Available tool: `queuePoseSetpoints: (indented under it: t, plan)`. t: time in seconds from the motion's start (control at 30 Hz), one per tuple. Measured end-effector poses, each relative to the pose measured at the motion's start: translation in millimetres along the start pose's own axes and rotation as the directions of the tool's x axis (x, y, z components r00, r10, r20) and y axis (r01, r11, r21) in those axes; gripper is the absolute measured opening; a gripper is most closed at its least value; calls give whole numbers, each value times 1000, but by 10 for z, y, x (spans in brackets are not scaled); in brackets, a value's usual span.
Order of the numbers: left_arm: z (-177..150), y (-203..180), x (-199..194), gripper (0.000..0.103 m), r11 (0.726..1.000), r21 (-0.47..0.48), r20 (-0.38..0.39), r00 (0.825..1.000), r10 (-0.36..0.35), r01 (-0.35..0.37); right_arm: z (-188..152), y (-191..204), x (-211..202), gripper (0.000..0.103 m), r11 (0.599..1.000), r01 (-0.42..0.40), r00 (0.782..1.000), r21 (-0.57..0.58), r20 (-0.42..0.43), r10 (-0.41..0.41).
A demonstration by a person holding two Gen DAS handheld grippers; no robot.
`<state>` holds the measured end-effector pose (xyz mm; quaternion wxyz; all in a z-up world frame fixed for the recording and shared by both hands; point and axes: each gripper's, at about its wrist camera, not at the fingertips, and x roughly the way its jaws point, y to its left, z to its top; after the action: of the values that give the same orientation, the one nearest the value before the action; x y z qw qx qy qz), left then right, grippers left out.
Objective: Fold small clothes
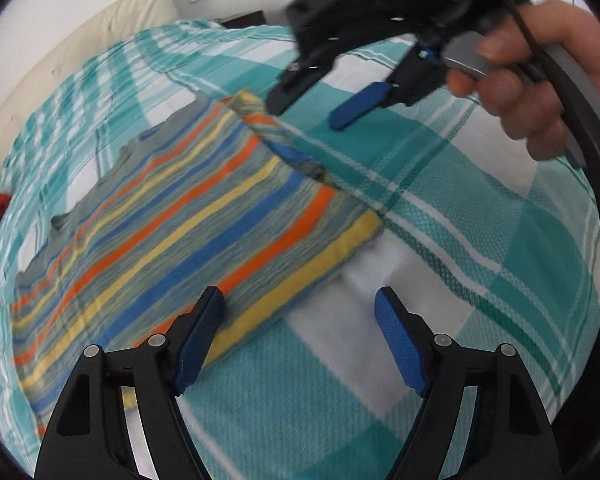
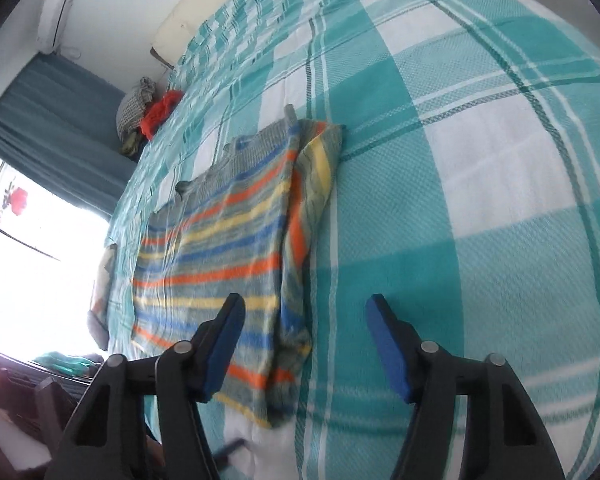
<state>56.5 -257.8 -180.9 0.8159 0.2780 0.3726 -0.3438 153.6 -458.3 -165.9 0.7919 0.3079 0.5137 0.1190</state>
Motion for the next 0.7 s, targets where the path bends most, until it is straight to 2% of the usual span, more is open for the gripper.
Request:
queuePoseSetpoints:
  t: [0.03, 0.1, 0.17, 0.23, 0.3, 0.33, 0.37, 0.4, 0.47, 0.57, 0.63, 0.7]
  plan:
    - [43, -36, 35, 81, 1000, 13, 17, 1000, 3, -4, 106, -33, 83, 62, 1000, -14, 1000, 9, -27, 14]
    - [100, -52, 86, 72, 1000, 15, 33, 999, -9, 9, 306, -63, 239, 60, 1000, -18, 998, 5, -64, 18]
    - [147, -41, 126, 27, 999, -4, 35, 999, -34, 35, 487, -44, 369, 59, 999, -33, 997, -1, -75, 33]
    - [187, -78, 160, 11, 1000, 2, 39, 999, 10, -10, 655, -18, 508, 58, 998, -63, 995, 16, -80, 64]
    - [180, -55, 135, 8, 1000, -19, 57, 998, 3, -2, 803, 8, 659, 57, 996, -79, 994, 48, -77, 83]
    - [167, -17, 108, 8, 999, -40, 66, 998, -10, 13, 857, 42, 740, 48, 996, -71, 994, 54, -74, 75]
    - [141, 37, 56, 7, 997, -68, 79, 997, -20, 25, 903, 92, 809, 21, 998, -42, 996, 44, -75, 45]
    - [109, 110, -12, 7, 994, -100, 96, 995, -24, 34, 946, 150, 862, 11, 1000, -3, 997, 24, -79, 5]
    - [12, 313, -203, 7, 983, -179, 136, 990, -25, 50, 983, 304, 877, 11, 1000, 19, 997, -16, -72, -20]
    - [-231, 702, -538, 7, 943, -320, 183, 983, -31, 89, 992, 623, 757, 11, 997, -31, 998, -70, -55, 27]
    - [-421, 957, -753, 7, 908, -406, 204, 979, -20, 104, 957, 924, 727, 11, 992, -63, 997, -113, -56, 57]
    - [-636, 1219, -941, 7, 860, -500, 214, 977, 4, 106, 913, 1260, 790, 11, 985, -102, 994, -138, -60, 94]
